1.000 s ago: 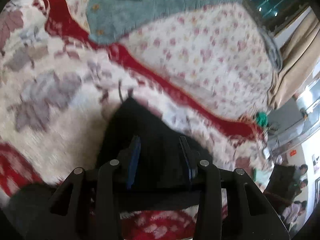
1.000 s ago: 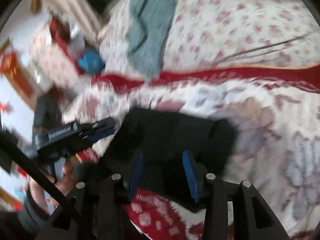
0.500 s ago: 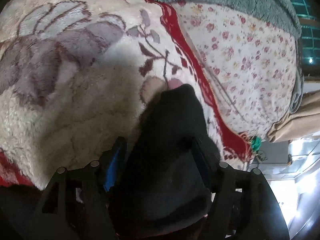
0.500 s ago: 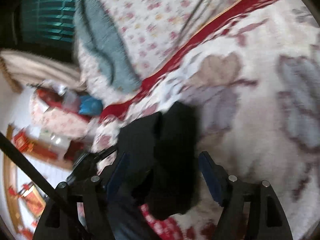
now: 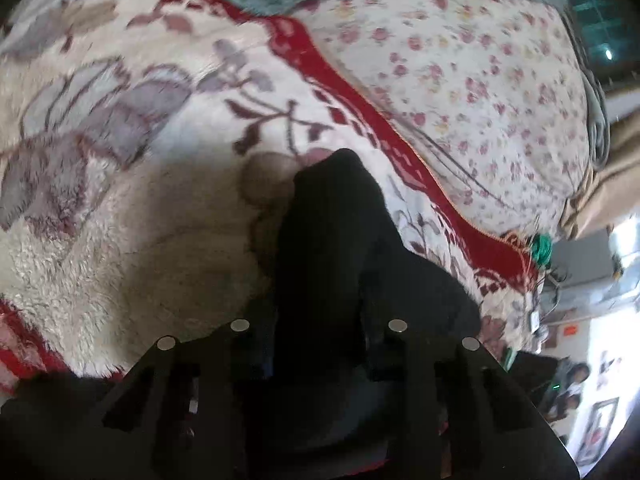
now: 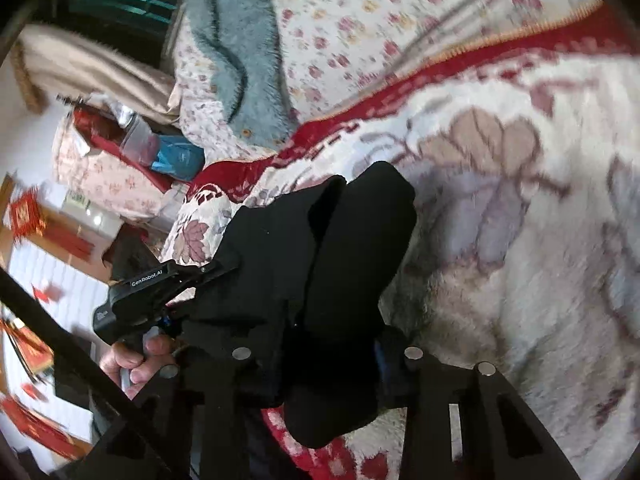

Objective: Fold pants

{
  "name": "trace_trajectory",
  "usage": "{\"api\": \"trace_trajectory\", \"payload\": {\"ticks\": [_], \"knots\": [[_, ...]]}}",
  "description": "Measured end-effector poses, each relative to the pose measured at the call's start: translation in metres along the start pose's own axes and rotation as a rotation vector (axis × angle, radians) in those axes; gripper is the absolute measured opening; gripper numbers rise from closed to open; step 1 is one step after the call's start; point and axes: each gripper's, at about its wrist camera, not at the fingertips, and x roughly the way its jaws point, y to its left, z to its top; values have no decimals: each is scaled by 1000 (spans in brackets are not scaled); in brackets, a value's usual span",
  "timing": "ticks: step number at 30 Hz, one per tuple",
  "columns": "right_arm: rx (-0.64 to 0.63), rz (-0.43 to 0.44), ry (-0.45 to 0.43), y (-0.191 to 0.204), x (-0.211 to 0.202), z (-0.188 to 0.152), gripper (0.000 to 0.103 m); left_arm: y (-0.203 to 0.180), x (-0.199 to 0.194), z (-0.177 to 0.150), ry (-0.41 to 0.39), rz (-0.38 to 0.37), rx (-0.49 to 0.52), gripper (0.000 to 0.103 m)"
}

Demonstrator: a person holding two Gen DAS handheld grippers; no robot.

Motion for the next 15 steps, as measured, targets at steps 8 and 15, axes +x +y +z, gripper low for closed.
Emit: {"api": "trace_trajectory", "payload": {"ticks": [8,15], "knots": [[-12,-81,-72,-16,-65,35,33,-65,33,-5,57,-101,49,28],[83,-154,3,-83,-61,34,48,-76,76,-21,46,-31,110,44]]}}
